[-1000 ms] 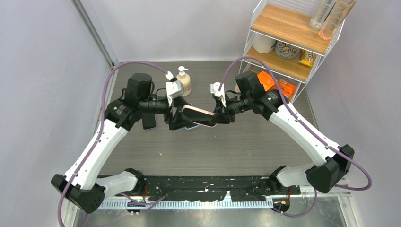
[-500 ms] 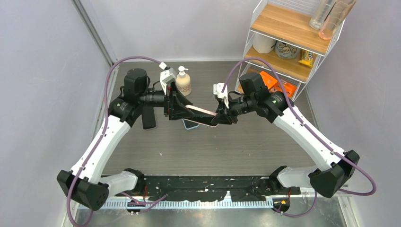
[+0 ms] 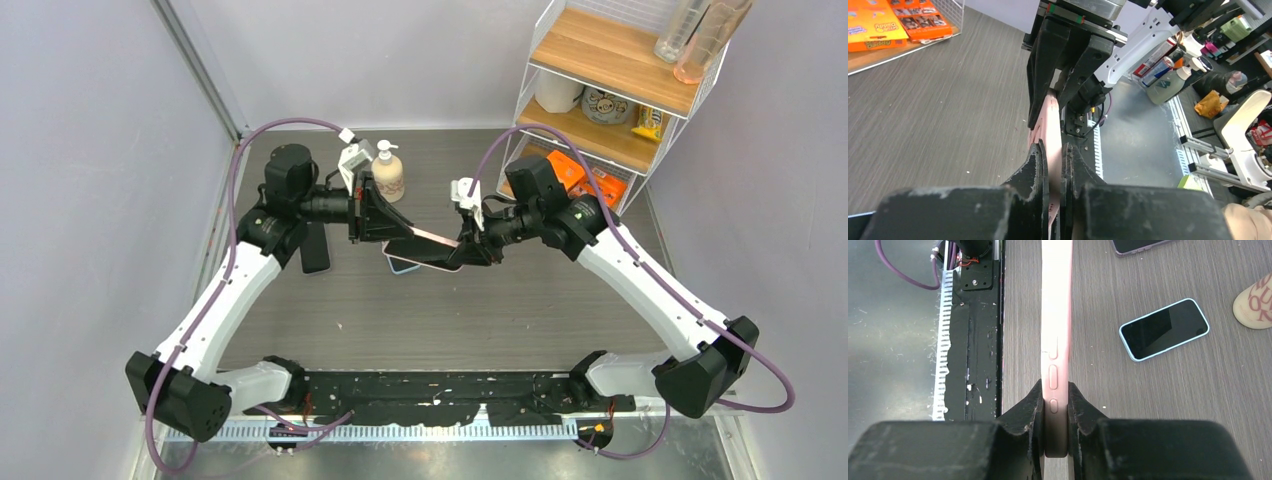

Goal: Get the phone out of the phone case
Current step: Remove the phone case from the phone.

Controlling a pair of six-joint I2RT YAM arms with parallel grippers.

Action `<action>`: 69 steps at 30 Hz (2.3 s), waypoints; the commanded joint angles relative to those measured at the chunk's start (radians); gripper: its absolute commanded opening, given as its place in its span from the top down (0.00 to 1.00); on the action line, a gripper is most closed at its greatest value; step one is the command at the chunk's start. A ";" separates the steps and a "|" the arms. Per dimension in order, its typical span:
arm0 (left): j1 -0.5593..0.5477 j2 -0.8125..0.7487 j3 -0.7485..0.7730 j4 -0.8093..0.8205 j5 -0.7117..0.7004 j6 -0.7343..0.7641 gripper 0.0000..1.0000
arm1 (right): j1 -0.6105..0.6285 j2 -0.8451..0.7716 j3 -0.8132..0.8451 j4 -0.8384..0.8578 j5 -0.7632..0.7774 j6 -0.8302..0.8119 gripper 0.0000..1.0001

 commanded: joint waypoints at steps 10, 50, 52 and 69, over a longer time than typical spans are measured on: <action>0.003 0.091 -0.116 0.437 -0.001 -0.559 1.00 | 0.004 -0.069 0.055 0.119 0.108 -0.015 0.95; -0.047 0.385 -0.153 0.538 -0.036 -0.817 1.00 | 0.058 -0.062 0.203 -0.055 0.228 -0.232 0.95; -0.047 0.391 -0.141 0.522 -0.028 -0.792 1.00 | 0.060 -0.062 0.202 -0.067 0.225 -0.243 0.95; 0.003 0.323 0.172 -0.298 0.089 0.069 0.22 | 0.043 -0.077 0.092 -0.094 0.270 -0.256 0.95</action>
